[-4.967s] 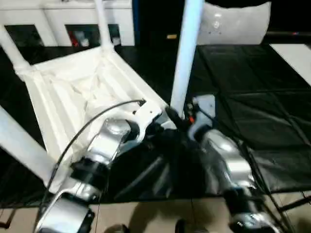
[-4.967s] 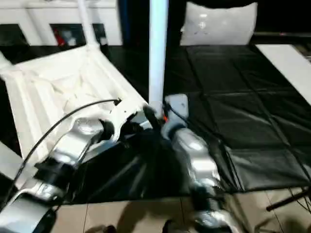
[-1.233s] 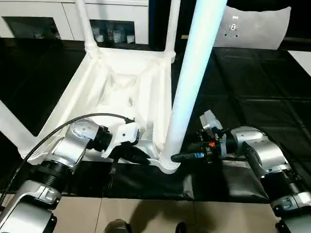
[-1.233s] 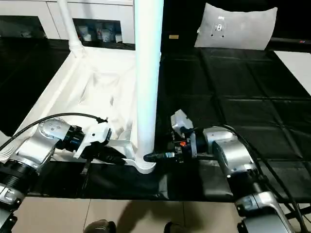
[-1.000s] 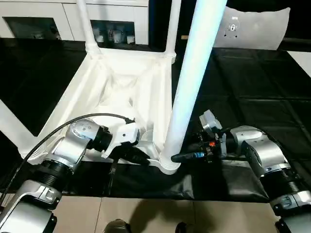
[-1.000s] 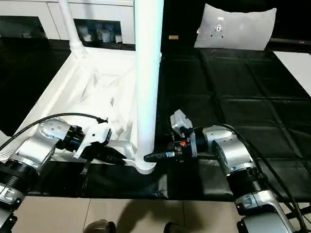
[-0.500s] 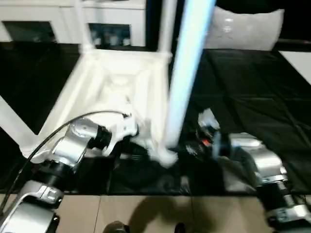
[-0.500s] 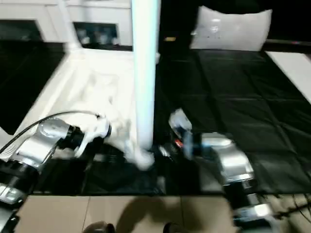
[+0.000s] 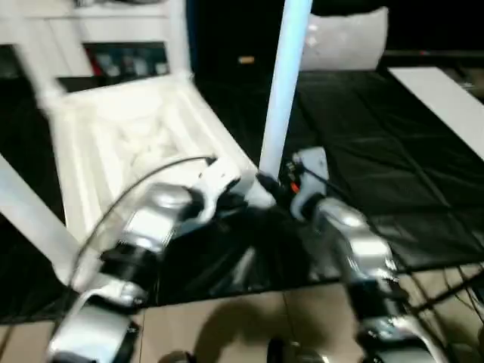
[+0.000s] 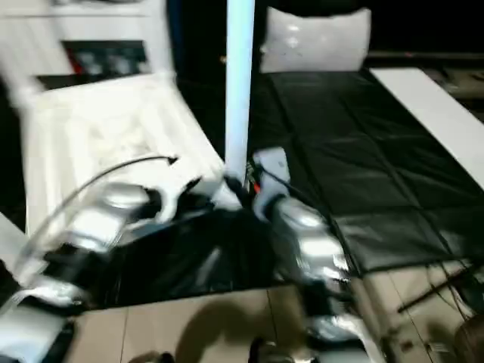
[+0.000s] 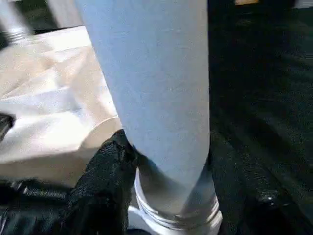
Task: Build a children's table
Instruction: Rotate leg to tighten
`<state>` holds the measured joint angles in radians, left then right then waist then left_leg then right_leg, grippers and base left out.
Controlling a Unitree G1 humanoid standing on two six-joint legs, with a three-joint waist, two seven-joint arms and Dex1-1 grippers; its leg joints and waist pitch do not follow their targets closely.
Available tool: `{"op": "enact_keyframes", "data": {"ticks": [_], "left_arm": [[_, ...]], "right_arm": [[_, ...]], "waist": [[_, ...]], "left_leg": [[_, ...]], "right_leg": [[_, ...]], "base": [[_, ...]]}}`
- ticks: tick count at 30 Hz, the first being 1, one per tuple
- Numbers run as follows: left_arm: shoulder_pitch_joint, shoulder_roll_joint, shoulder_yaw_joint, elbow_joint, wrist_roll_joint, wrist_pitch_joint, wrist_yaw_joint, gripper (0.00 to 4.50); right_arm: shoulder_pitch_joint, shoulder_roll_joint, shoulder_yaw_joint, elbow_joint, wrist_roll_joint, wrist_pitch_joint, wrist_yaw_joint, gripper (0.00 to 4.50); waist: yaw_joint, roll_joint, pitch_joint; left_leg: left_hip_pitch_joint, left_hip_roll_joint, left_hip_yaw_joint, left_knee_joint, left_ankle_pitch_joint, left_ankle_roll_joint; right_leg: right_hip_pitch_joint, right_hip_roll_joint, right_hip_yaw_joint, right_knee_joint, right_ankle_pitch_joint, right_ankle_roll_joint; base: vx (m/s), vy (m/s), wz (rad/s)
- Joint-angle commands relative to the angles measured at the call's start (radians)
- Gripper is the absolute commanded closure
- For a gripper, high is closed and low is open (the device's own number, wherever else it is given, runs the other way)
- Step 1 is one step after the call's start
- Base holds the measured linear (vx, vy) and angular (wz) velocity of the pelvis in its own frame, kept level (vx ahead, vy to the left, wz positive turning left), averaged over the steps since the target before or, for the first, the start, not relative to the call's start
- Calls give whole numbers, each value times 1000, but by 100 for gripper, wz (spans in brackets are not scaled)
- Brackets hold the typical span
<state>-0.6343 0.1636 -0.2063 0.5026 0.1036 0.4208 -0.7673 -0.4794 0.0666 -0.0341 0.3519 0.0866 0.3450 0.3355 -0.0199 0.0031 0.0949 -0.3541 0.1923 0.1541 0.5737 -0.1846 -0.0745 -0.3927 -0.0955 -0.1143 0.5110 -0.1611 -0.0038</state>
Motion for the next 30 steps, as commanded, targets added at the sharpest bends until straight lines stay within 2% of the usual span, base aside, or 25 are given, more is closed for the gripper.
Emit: {"op": "enact_keyframes", "data": {"ticks": [1,3,4,5,6,7,8,9,10,11,12,13,14,16,17,18,19,21,22,24,26,30], "left_arm": [[-40,-94,-34,-33,-20,-14,59,450],[-35,-92,-36,-41,-16,-12,61,450],[-32,-88,-36,-46,-14,-11,58,450],[-29,-76,-35,-50,-12,-12,48,450],[-29,-76,-35,-50,-12,-12,48,450],[-24,-59,-36,-55,-10,-17,35,450],[-16,-33,-37,-63,-12,-28,7,450],[-5,-3,-38,-71,-16,-39,-28,450],[-5,-3,-38,-71,-16,-39,-28,450],[11,39,-39,-76,-24,-68,-83,450],[15,48,-40,-76,-25,-78,-94,450],[19,70,-43,-70,-23,-99,-119,450],[20,73,-44,-69,-23,-101,-123,450],[25,106,-50,-66,-28,-126,-170,450],[39,156,-63,-73,-49,-189,-274,450],[39,156,-63,-73,-49,-189,-274,450],[42,167,-66,-76,-54,-205,-299,450],[45,187,-76,-75,-52,-223,-335,450],[49,208,-87,-76,-56,-242,-374,450],[63,258,-106,-89,-92,-282,-504,450],[67,273,-113,-97,-108,-289,-549,450],[65,300,-133,-101,-133,-315,-640,450]], "right_arm": [[1,102,90,61,27,12,-7,199],[7,104,83,56,25,-9,-12,182],[11,103,77,51,26,-20,-11,175],[18,95,68,42,31,-35,1,162],[18,95,68,42,31,-35,1,140],[27,80,66,31,33,-52,27,135],[41,50,67,12,38,-69,72,131],[55,9,76,-8,42,-86,135,123],[55,9,76,-8,42,-86,135,110],[72,-55,87,-30,54,-102,231,97],[75,-69,89,-32,58,-104,251,89],[76,-101,86,-32,66,-110,295,85],[76,-106,85,-32,67,-111,300,85],[70,-159,85,-26,79,-126,378,52],[55,-239,96,-14,93,-130,507,45],[55,-239,96,-14,93,-130,507,45],[52,-258,98,-11,97,-132,537,34],[42,-278,99,-4,102,-134,574,15],[31,-300,104,2,107,-140,622,7],[4,-358,129,20,124,-152,765,2],[-5,-378,146,29,125,-165,822,2],[-31,-416,186,60,142,-164,959,2]], "waist": [[-6,8,-44],[-1,8,-46],[0,4,-48],[7,-1,-54],[10,0,-57],[15,-4,-62],[20,-4,-61],[23,-2,-60],[25,-5,-60],[31,-6,-64],[35,-6,-67],[40,-9,-73],[41,-10,-74],[48,-12,-75],[53,-10,-77],[59,-10,-80],[63,-7,-80],[70,-8,-81],[71,-11,-84],[77,-7,-82],[84,-4,-77],[101,-1,-78]], "left_leg": [[25,32,-30,-98,-605,-13],[23,28,-24,-95,-559,-1],[21,28,-22,-95,-539,3],[11,29,-16,-95,-461,13],[9,29,-14,-94,-429,16],[0,30,-8,-94,-362,25],[-5,28,-3,-92,-321,36],[-5,28,-1,-92,-324,42],[-5,28,1,-90,-322,48],[-4,29,5,-87,-297,58],[-7,28,8,-82,-259,69],[-3,28,14,-75,-216,82],[-5,26,14,-73,-196,91],[-8,24,18,-66,-161,106],[-11,24,19,-64,-138,110],[-11,23,17,-63,-127,117],[-13,26,20,-61,-96,124],[-11,29,22,-57,-80,119],[-14,28,20,-55,-74,115],[-9,31,20,-56,-91,114],[-6,37,24,-58,-116,101],[0,41,24,-58,-158,81]], "right_leg": [[28,-58,15,-74,-567,-79],[25,-64,24,-75,-564,-88],[25,-65,27,-74,-558,-93],[30,-67,39,-63,-497,-119],[31,-67,44,-57,-465,-132],[34,-64,53,-45,-392,-157],[34,-62,59,-37,-360,-168],[33,-59,61,-35,-366,-169],[34,-58,62,-36,-376,-166],[35,-61,66,-31,-367,-172],[37,-58,69,-24,-325,-184],[35,-55,72,-15,-257,-209],[37,-54,71,-11,-236,-218],[35,-55,73,-6,-221,-230],[39,-55,72,-1,-217,-235],[44,-55,70,0,-208,-236],[43,-52,72,8,-163,-245],[40,-48,72,15,-121,-261],[43,-47,72,21,-111,-263],[39,-46,69,19,-134,-268],[34,-42,70,17,-166,-264],[32,-43,69,17,-188,-269]], "base": [[0,0,0],[0,0,0],[0,0,0],[0,0,0],[0,0,0],[0,0,0],[0,0,0],[0,0,0],[0,0,0],[0,0,0],[64,-42,4],[64,-42,4],[59,-57,6],[48,-63,5],[37,-67,1],[32,-62,-2],[43,-81,-3],[0,0,0],[0,0,0],[0,0,0],[0,0,0],[0,0,0]]}}
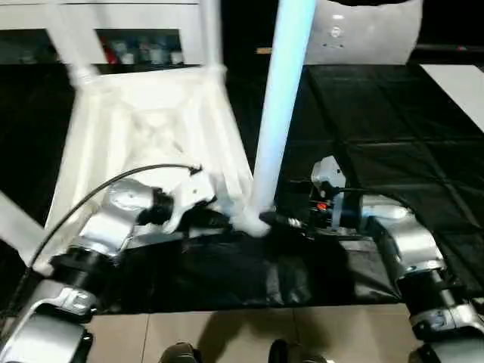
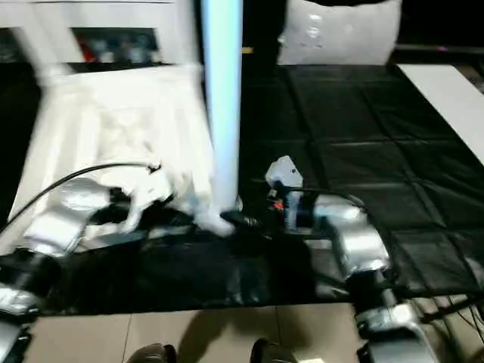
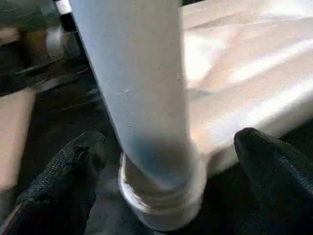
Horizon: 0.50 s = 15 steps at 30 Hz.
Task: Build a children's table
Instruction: Rotate leg to tighten
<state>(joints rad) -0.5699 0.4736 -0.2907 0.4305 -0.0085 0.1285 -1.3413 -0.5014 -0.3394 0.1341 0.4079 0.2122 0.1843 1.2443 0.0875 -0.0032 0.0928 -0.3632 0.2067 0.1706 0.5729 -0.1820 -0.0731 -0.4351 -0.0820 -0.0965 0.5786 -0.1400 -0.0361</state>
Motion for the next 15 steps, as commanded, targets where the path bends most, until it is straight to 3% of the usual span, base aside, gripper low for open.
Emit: {"op": "enact_keyframes", "data": {"ticks": [1,2,4,15], "left_arm": [[0,-6,-55,-29,-24,-25,-83,450],[-1,-6,-55,-29,-25,-25,-86,450],[-3,-1,-64,-28,-28,-36,-112,450],[-13,5,-92,-12,-36,-78,-190,450]], "right_arm": [[-16,-15,25,9,21,0,74,2],[-17,-15,26,9,22,1,76,28],[-27,-20,34,18,27,9,108,28],[-67,-52,89,55,52,53,281,133]], "waist": [[1,4,-78],[4,3,-78],[7,2,-80],[14,0,-77]], "left_leg": [[13,28,9,-57,-160,74],[12,28,8,-56,-159,72],[11,28,7,-56,-151,71],[6,26,6,-53,-172,58]], "right_leg": [[72,-58,53,-49,-205,-237],[72,-58,53,-47,-202,-240],[73,-58,52,-44,-200,-240],[72,-63,52,-49,-267,-215]], "base": [[0,0,0],[0,0,0],[0,0,0],[0,0,0]]}}
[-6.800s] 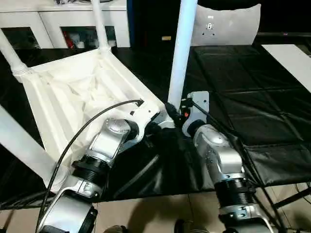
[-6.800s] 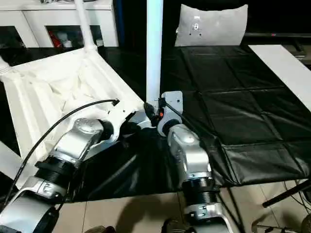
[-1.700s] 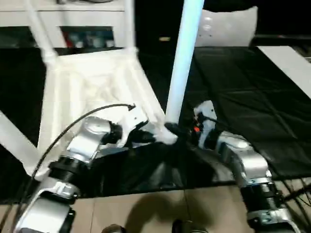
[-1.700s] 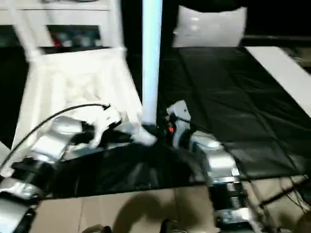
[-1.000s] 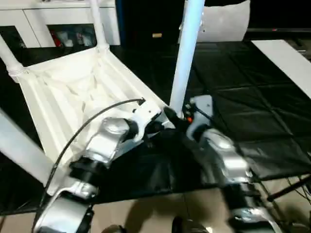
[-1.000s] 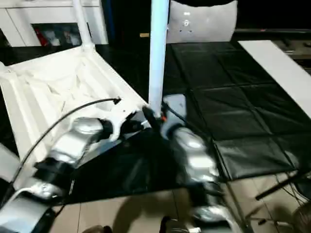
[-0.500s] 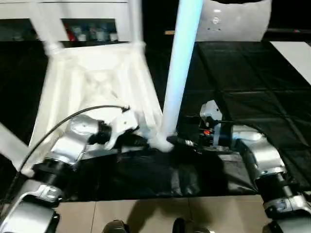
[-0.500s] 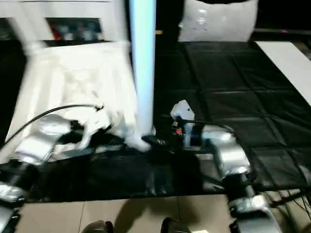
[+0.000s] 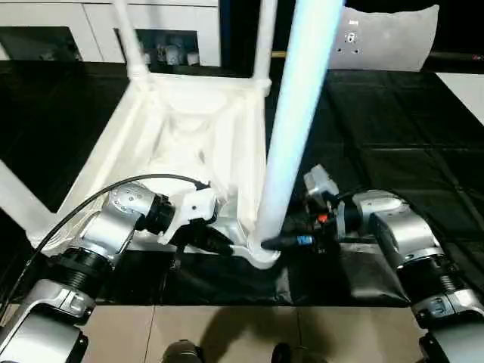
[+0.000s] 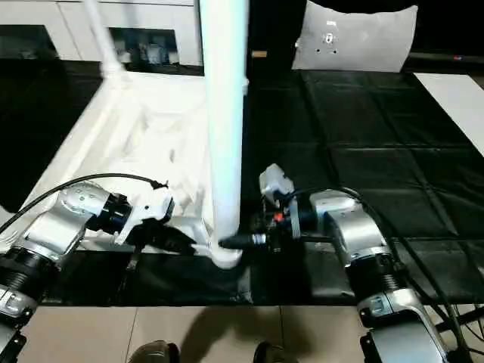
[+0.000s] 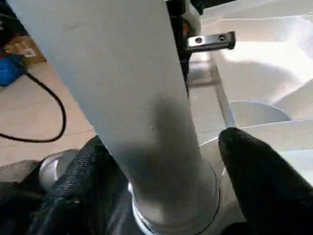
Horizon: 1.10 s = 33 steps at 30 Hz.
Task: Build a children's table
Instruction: Rotate leg to tighten
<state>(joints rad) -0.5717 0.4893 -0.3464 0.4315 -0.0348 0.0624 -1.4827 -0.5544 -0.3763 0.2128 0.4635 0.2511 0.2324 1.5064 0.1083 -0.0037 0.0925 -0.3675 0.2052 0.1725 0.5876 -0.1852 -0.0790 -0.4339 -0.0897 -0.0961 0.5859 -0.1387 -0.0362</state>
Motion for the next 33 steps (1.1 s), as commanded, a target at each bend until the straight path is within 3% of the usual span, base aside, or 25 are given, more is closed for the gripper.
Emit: {"op": "enact_keyframes", "data": {"ticks": [1,10,16,19,22,23,25,26,27,29,31,33], "left_arm": [[-11,-11,-36,-12,-10,-13,-49,450],[-2,-15,-30,-7,-10,-13,-36,450],[6,-21,-21,-19,-21,21,-13,450],[14,-54,3,-48,-23,89,76,450],[9,-103,18,-63,-8,168,185,450],[4,-131,30,-63,-8,196,234,450],[-6,-175,44,-60,-5,236,305,450],[-11,-192,45,-59,5,252,338,450],[-19,-217,52,-50,19,264,393,450],[-34,-270,74,-35,37,301,496,450],[-44,-300,90,-26,46,320,562,450],[-58,-343,116,-11,62,342,664,450]], "right_arm": [[-15,-15,10,1,13,6,22,144],[-17,-14,21,1,19,30,60,216],[6,-2,13,-31,42,61,46,235],[67,63,-17,-102,62,89,-86,237],[101,140,-32,-127,29,79,-264,237],[108,172,-36,-127,11,74,-333,238],[116,224,-44,-127,-14,76,-441,240],[120,250,-51,-129,-23,86,-493,240],[123,282,-58,-129,-34,92,-554,241],[131,347,-73,-137,-60,102,-675,244],[129,383,-82,-131,-77,100,-755,244],[122,439,-103,-112,-91,100,-862,244]], "waist": [[-6,0,-77],[-5,-4,-77],[-4,-3,-76],[-2,1,-74],[-10,-4,-66],[-21,-4,-60],[-34,-9,-56],[-41,-4,-55],[-55,-5,-56],[-70,-3,-55],[-81,5,-55],[-94,16,-49]], "left_leg": [[10,27,4,-68,-174,63],[8,26,3,-67,-153,67],[8,26,3,-67,-156,67],[8,27,2,-69,-161,59],[8,22,0,-74,-213,37],[12,15,-3,-76,-259,14],[2,9,-8,-76,-266,3],[3,6,-12,-76,-281,-6],[5,3,-14,-74,-296,-4],[-3,3,-17,-77,-295,2],[10,5,-22,-76,-345,6],[25,11,-30,-82,-420,14]], "right_leg": [[71,-55,51,-57,-280,-211],[71,-53,50,-56,-278,-203],[70,-54,50,-57,-287,-200],[70,-54,51,-59,-293,-193],[67,-55,48,-73,-408,-155],[61,-56,43,-90,-534,-111],[68,-57,37,-95,-608,-73],[67,-58,28,-107,-673,-36],[65,-57,21,-117,-697,-14],[71,-53,13,-123,-681,-1],[65,-54,-3,-137,-695,4],[68,-54,-20,-150,-660,-5]], "base": [[0,0,0],[0,0,0],[0,0,0],[0,0,0],[-17,-3,-1],[-51,-10,-2],[-58,-3,-10],[-55,3,-13],[0,0,0],[0,0,0],[0,0,0],[0,0,0]]}}
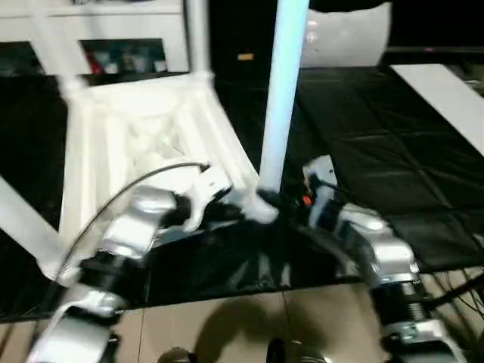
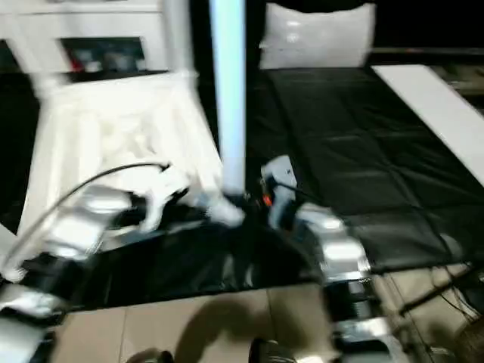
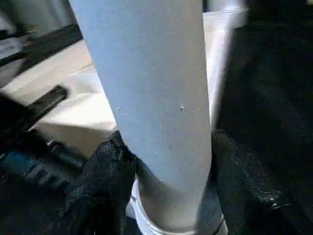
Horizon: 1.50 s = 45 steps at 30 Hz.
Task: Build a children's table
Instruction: Rotate leg to tighten
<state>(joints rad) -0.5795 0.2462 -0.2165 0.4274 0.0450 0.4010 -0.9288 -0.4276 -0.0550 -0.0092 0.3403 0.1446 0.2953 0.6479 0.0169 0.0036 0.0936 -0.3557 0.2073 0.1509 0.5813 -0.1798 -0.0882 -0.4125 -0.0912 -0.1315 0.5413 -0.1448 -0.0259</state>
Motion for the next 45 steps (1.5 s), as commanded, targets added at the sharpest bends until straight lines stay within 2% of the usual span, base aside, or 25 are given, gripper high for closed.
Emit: {"op": "enact_keyframes", "data": {"ticks": [1,2,3,4,5,7,8,9,11,13,15,17,18,20,22,23,24,26,29,32,34,36,38,41,45], "left_arm": [[-50,-100,-14,-7,-18,4,110,450],[-62,-135,7,9,-1,10,196,450],[-66,-150,15,14,7,15,233,450],[-71,-180,29,16,22,26,303,450],[-71,-188,33,14,25,27,321,450],[-70,-193,35,11,29,30,331,450],[-69,-196,37,9,31,32,335,450],[-66,-192,32,3,33,35,330,450],[-56,-168,13,-9,37,29,293,450],[-43,-142,4,-18,38,22,255,450],[-33,-122,0,-25,39,17,230,450],[-18,-83,-10,-36,35,7,175,450],[-7,-52,-19,-41,31,-13,128,450],[-4,-39,-23,-42,30,-24,109,450],[11,15,-42,-52,20,-58,26,450],[26,64,-60,-63,9,-89,-57,450],[34,91,-70,-68,5,-111,-103,450],[44,129,-83,-70,-5,-157,-171,450],[50,189,-99,-67,-13,-214,-261,450],[50,221,-105,-63,-35,-250,-333,450],[48,242,-113,-60,-61,-276,-405,450],[48,250,-118,-60,-74,-284,-441,450],[42,263,-135,-55,-89,-303,-511,450],[32,270,-160,-43,-95,-333,-571,450],[27,273,-173,-40,-93,-347,-600,450]], "right_arm": [[-5,117,119,11,15,37,-3,245],[-17,155,115,40,-11,21,-87,246],[-22,172,113,51,-24,13,-125,246],[-42,209,102,88,-59,-18,-232,246],[-47,222,92,98,-56,-29,-248,246],[-49,232,85,99,-56,-34,-259,246],[-48,237,81,97,-55,-35,-260,195],[-41,233,87,84,-63,-54,-256,183],[-22,213,86,52,-62,-85,-233,176],[-6,185,71,32,-45,-114,-194,145],[2,157,64,25,-36,-140,-161,132],[13,102,62,9,-16,-164,-86,113],[19,60,62,-4,-2,-173,-24,100],[22,44,62,-9,2,-178,2,87],[25,-14,59,-26,28,-168,100,70],[21,-66,56,-29,44,-163,178,56],[14,-92,55,-21,43,-168,210,47],[2,-129,57,-5,50,-174,264,29],[-8,-192,76,-12,91,-175,411,16],[-9,-236,100,-27,124,-158,532,16],[-14,-275,130,-32,148,-118,633,16],[-19,-292,146,-29,154,-104,680,42],[-37,-316,174,-5,152,-96,754,42],[-66,-319,195,34,152,-88,796,86],[-78,-323,211,42,155,-75,820,117]], "waist": [[-10,8,-48],[-12,14,-48],[-27,15,-43],[-32,29,-39],[-37,29,-39],[-38,23,-37],[-43,14,-35],[-41,12,-37],[-32,12,-45],[-28,8,-54],[-23,11,-64],[-16,6,-73],[-13,4,-74],[-8,-3,-75],[4,-2,-83],[9,-3,-81],[15,-1,-81],[25,1,-80],[39,-9,-78],[54,-1,-73],[58,-9,-78],[65,-5,-80],[73,-7,-82],[77,-15,-85],[83,-16,-85]], "left_leg": [[18,11,-12,-79,-462,23],[24,14,-14,-81,-486,23],[25,23,-21,-88,-535,24],[21,39,-31,-105,-602,18],[16,52,-38,-123,-672,15],[31,43,-29,-120,-695,12],[49,11,-17,-91,-632,15],[35,-6,-15,-77,-531,29],[24,-4,-12,-78,-434,42],[11,3,-13,-85,-372,50],[2,16,-9,-89,-300,65],[-8,13,-2,-81,-212,87],[-7,11,3,-77,-193,110],[-10,7,8,-70,-179,129],[-15,6,9,-66,-128,138],[-18,5,14,-62,-108,146],[-21,6,13,-60,-104,144],[-16,7,16,-59,-100,134],[-8,11,17,-61,-130,110],[4,15,19,-65,-170,97],[4,17,17,-65,-169,89],[2,21,17,-65,-159,93],[3,22,18,-64,-157,92],[2,22,19,-64,-165,82],[5,23,19,-64,-171,74]], "right_leg": [[50,-50,3,-114,-644,-12],[51,-50,-1,-116,-636,-12],[59,-48,-14,-116,-601,-13],[73,-48,-16,-101,-556,-15],[83,-45,-3,-71,-493,-26],[66,-49,13,-77,-494,-43],[44,-64,5,-114,-606,-39],[58,-75,-7,-131,-697,-6],[61,-81,2,-131,-682,6],[71,-77,12,-110,-590,-28],[70,-70,30,-82,-430,-99],[73,-65,43,-56,-288,-155],[70,-62,47,-51,-269,-178],[68,-63,56,-47,-291,-189],[75,-63,61,-39,-277,-191],[70,-59,64,-36,-252,-193],[73,-60,65,-30,-248,-191],[67,-57,67,-32,-262,-183],[62,-51,65,-34,-336,-158],[53,-49,66,-41,-392,-148],[56,-48,66,-34,-375,-154],[56,-49,67,-28,-345,-164],[55,-51,68,-25,-328,-176],[55,-53,68,-22,-320,-186],[54,-54,69,-23,-331,-182]], "base": [[0,0,0],[0,0,0],[-10,52,-3],[-12,52,-6],[-12,52,-6],[0,0,0],[0,0,0],[51,-2,-5],[0,0,0],[0,0,0],[0,0,0],[0,0,0],[0,0,0],[0,0,0],[30,-66,-2],[25,-73,-3],[17,-66,-3],[-1,-52,-4],[0,0,0],[0,0,0],[0,0,0],[0,0,0],[0,0,0],[0,0,0],[0,0,0]]}}
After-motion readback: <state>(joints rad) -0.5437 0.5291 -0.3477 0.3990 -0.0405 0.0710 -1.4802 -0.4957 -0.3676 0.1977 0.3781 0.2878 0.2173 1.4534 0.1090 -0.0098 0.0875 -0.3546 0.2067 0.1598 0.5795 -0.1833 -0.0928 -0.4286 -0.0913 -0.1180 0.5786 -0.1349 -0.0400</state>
